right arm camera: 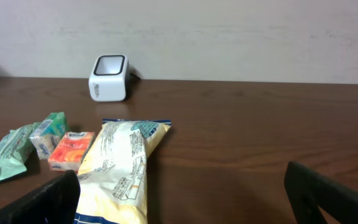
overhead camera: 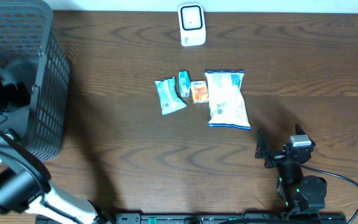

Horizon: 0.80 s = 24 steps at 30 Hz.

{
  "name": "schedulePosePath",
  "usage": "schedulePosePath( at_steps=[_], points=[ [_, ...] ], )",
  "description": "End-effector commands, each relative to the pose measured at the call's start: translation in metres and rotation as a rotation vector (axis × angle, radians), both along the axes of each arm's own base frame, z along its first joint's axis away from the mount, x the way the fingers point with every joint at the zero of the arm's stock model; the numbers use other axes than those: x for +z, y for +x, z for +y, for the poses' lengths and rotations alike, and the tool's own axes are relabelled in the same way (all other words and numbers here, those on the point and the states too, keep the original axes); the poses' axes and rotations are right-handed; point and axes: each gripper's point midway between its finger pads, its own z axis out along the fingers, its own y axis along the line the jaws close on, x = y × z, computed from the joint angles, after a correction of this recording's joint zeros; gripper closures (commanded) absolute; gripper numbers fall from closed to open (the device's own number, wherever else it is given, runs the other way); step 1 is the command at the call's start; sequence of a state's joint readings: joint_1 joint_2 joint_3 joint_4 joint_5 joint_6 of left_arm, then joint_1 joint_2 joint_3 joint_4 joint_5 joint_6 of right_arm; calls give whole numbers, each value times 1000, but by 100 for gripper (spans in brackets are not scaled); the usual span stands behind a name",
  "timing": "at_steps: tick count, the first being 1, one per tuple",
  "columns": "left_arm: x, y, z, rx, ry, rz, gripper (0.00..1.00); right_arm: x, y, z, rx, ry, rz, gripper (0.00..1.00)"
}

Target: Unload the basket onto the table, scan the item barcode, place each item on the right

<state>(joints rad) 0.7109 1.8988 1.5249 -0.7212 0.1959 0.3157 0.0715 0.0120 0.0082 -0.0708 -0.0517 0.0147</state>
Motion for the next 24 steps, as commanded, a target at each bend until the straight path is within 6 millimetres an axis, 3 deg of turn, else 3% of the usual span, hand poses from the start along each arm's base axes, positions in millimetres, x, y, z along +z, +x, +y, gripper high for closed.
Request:
schedulePosePath(
  at_steps=[1, 4, 7, 14, 24],
  points=[
    [34, 1, 0, 59, 17, -69, 2, 0, 0, 1, 5, 6, 0, 1],
    [31, -15, -12, 86, -38, -13, 2, 0, 0, 1, 5, 6, 0, 1],
    [29, -17, -7, 99, -21, -3, 2, 0, 0, 1, 5, 6, 0, 1],
    [28, -46, 37, 506, 99, 51, 2, 0, 0, 1, 5, 6, 0, 1],
    [7, -59, 44, 546, 98, 116, 2, 0, 0, 1, 5, 6, 0, 1]
  ],
)
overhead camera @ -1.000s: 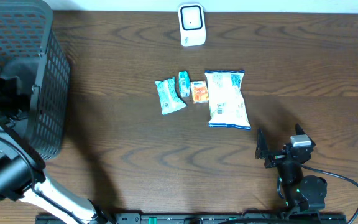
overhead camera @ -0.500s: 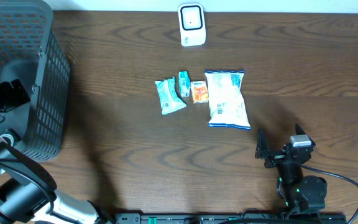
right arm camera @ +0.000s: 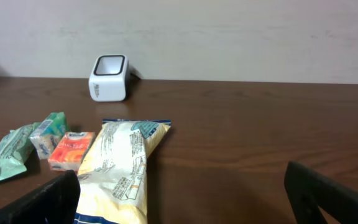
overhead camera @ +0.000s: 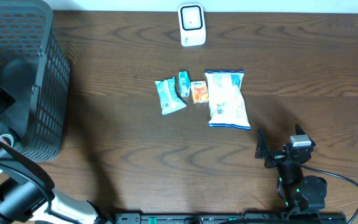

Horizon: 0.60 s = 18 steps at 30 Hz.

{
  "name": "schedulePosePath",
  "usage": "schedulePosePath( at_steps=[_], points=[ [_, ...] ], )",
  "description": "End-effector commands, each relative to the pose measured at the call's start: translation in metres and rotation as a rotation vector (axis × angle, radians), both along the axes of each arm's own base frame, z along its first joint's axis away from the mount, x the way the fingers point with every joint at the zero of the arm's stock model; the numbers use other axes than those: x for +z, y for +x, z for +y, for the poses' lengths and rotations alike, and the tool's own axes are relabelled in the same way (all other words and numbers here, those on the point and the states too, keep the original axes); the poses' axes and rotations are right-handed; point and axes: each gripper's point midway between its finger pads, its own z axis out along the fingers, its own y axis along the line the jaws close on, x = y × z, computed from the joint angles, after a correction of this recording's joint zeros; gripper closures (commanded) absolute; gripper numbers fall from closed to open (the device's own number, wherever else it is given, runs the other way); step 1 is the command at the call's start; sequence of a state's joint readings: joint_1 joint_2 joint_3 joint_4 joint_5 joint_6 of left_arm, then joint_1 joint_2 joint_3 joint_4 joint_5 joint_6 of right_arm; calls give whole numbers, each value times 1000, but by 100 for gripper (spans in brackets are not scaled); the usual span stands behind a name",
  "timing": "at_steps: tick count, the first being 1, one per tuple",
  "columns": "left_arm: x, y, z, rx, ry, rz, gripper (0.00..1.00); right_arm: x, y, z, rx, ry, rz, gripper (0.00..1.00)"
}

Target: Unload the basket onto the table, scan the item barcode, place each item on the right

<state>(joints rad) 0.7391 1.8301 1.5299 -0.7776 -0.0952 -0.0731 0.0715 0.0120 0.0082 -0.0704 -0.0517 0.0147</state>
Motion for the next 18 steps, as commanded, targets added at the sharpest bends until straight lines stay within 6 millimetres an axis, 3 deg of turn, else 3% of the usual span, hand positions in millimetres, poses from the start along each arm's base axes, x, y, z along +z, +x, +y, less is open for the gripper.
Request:
schedulePosePath(
  at_steps=[1, 9, 18],
  points=[
    [-23, -11, 6, 69, -11, 64, 2, -1, 0, 1, 5, 6, 1, 1],
    [-37, -30, 20, 257, 17, 102, 2, -1, 0, 1, 5, 6, 1, 1],
    [-58, -42, 17, 264, -70, 135, 2, 0, 0, 1, 5, 6, 0, 1]
  ],
)
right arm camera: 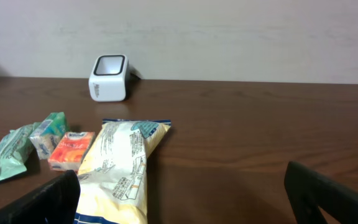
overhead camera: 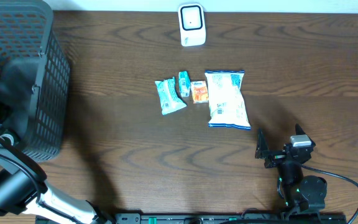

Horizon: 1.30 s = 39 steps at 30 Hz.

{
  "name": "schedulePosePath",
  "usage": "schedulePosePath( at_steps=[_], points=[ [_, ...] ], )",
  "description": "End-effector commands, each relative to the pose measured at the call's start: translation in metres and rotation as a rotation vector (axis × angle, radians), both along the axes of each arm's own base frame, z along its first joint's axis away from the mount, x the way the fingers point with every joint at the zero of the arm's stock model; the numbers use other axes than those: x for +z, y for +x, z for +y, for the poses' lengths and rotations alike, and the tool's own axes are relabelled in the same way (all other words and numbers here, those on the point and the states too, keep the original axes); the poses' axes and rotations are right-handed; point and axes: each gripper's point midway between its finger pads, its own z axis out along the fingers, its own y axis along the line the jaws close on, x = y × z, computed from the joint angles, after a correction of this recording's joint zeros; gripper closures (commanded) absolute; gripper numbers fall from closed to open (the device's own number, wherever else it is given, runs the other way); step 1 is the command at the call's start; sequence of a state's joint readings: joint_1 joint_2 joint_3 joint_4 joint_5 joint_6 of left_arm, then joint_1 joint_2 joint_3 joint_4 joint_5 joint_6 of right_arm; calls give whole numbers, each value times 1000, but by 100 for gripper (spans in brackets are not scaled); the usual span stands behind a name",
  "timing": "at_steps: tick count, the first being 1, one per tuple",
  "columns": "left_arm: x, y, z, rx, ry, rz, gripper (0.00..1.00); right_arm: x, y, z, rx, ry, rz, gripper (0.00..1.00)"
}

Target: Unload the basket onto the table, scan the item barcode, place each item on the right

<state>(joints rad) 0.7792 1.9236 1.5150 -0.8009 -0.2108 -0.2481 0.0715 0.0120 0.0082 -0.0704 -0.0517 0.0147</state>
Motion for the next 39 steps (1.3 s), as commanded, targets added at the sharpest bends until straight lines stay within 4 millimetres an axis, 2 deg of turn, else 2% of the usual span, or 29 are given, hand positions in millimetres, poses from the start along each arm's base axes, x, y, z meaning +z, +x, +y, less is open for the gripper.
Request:
schedulePosePath(
  at_steps=[1, 10, 26, 31, 39],
  points=[
    [-21, -11, -3, 30, -58, 40, 2, -1, 0, 1, 5, 6, 1, 1],
    [-50, -31, -9, 59, -160, 111, 2, -1, 0, 1, 5, 6, 1, 1],
    [-79, -36, -19, 59, -230, 153, 1, 0, 0, 1, 5, 6, 0, 1],
    [-80, -36, -19, 59, -232, 155, 11, 0, 0, 1, 5, 6, 0, 1],
    [-84, -8, -38, -8, -353, 11, 11, -1, 0, 1, 5, 6, 1, 1]
  ],
)
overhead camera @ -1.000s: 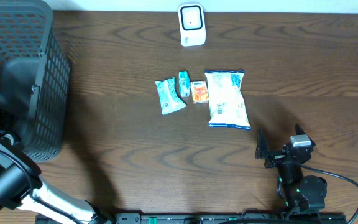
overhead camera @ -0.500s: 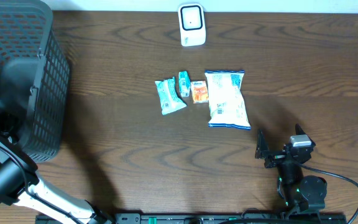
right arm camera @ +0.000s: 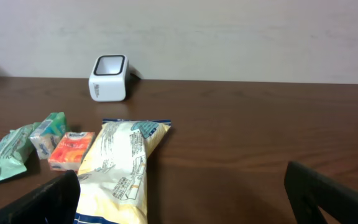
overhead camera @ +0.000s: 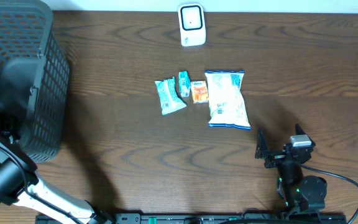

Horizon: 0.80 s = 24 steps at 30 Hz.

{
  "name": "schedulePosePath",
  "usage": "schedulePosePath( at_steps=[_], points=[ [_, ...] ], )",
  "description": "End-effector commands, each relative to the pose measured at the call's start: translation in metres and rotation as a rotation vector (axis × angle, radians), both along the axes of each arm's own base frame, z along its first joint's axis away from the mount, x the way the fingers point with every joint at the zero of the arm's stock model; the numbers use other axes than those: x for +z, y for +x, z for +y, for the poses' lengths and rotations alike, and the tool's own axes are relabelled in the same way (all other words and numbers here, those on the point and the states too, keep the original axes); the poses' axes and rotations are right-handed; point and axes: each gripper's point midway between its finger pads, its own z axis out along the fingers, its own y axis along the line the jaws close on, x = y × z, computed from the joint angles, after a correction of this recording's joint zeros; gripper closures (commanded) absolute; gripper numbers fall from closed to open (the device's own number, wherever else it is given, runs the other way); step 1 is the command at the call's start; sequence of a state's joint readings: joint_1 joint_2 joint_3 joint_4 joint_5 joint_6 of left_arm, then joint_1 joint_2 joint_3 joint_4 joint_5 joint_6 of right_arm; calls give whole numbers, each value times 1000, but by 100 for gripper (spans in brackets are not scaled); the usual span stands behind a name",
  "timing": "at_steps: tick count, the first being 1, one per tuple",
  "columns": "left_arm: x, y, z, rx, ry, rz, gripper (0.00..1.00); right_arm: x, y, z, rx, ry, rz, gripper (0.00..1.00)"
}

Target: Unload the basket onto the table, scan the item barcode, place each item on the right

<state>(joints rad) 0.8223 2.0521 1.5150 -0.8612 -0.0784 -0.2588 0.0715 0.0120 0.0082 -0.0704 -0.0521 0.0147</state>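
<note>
A white barcode scanner (overhead camera: 191, 25) (right arm camera: 109, 77) stands at the table's far edge. Mid-table lie a teal pouch (overhead camera: 169, 96) (right arm camera: 5, 155), a small teal packet (overhead camera: 184, 83) (right arm camera: 48, 134), an orange packet (overhead camera: 199, 91) (right arm camera: 71, 150) and a large yellow-white snack bag (overhead camera: 227, 99) (right arm camera: 120, 174). My right gripper (overhead camera: 279, 148) (right arm camera: 185, 205) rests open near the front edge, just short of the snack bag, holding nothing. My left arm (overhead camera: 2, 180) reaches up at the far left; its gripper end is mostly lost at the frame edge beside the basket.
A tall dark mesh basket (overhead camera: 23, 81) fills the table's left end. A pale wall runs behind the scanner. The right arm's cable (overhead camera: 347, 180) loops near the front right edge.
The dark end of my left arm beside the basket has shifted a little lower and toward the frame edge. The right gripper and the items on the table have not moved.
At the oldest moment the left arm's dark end showed over the basket's lower left. At each later moment it sat lower and further toward the left edge. The right gripper stayed open in place throughout, and the packets and scanner lay unchanged.
</note>
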Motion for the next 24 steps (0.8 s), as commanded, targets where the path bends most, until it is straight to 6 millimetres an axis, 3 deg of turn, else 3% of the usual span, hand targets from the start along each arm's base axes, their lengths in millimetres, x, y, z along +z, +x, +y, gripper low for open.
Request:
schedulePosePath(
  at_steps=[1, 9, 19, 24],
  points=[
    [-26, 6, -21, -56, -137, -39, 11, 0, 0, 1, 5, 7, 0, 1],
    [-26, 19, -33, -188, -195, -105, 10, -1, 0, 1, 5, 6, 1, 1],
    [-28, 22, -24, -180, -153, -108, 10, 0, 0, 1, 5, 6, 0, 1],
    [-40, 16, -25, -126, -135, -93, 11, 0, 0, 1, 5, 6, 0, 1]
  ],
)
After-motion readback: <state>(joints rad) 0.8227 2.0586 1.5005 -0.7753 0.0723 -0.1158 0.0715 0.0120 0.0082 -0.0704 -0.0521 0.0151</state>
